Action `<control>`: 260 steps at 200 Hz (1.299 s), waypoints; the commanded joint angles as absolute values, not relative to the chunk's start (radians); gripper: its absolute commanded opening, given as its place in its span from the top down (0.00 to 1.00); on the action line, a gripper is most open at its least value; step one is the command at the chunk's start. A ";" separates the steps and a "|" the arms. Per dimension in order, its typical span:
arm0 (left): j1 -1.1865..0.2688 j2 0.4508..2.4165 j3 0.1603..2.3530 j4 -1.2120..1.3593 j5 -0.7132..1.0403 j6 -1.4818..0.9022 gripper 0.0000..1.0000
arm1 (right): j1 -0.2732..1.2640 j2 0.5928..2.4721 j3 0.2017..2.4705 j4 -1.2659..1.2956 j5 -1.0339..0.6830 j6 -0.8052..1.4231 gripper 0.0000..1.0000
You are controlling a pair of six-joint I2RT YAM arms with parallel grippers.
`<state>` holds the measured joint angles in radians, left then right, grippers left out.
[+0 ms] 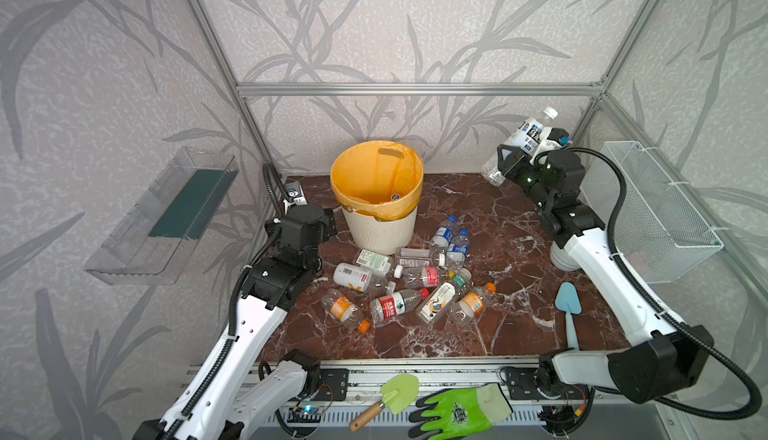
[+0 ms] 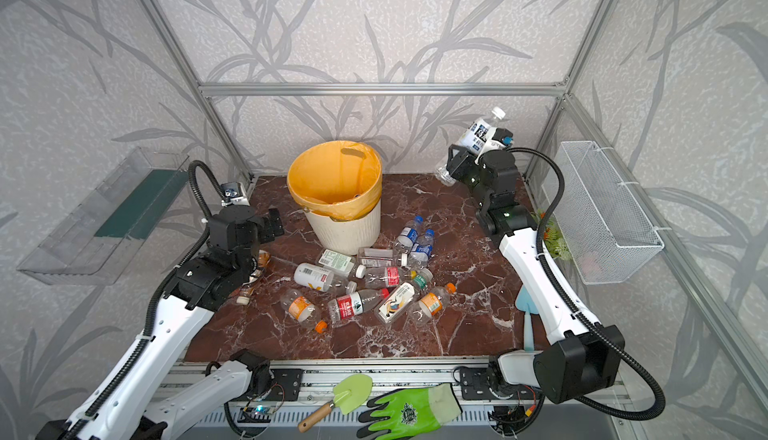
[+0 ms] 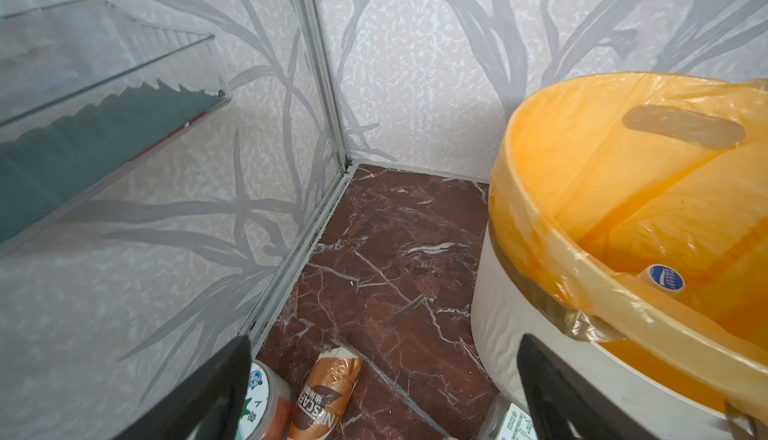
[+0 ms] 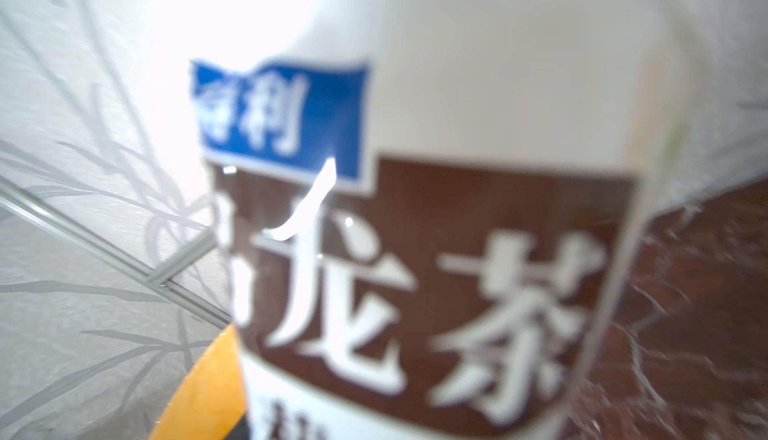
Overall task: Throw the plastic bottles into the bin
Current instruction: 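Lift the oolong bottle over the bin and release it from the right gripper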
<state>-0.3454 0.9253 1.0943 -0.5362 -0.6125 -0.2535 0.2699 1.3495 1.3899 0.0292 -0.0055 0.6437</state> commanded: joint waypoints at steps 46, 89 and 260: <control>-0.296 0.909 1.066 -0.647 -0.596 -0.411 0.01 | 0.605 1.682 1.785 0.130 -0.163 0.525 0.46; -0.288 0.888 1.063 -0.691 -0.604 -0.438 0.01 | 0.666 1.944 2.078 -0.263 -0.240 0.436 0.15; -0.710 0.880 1.068 -0.693 -0.703 -0.240 0.02 | 0.303 1.057 1.026 -0.143 -0.034 0.459 0.01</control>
<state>-0.5941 0.8265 1.0466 -0.6994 -0.5911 -0.2928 0.3550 1.1858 1.1759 -0.2066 -0.0338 0.4065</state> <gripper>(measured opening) 0.983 0.992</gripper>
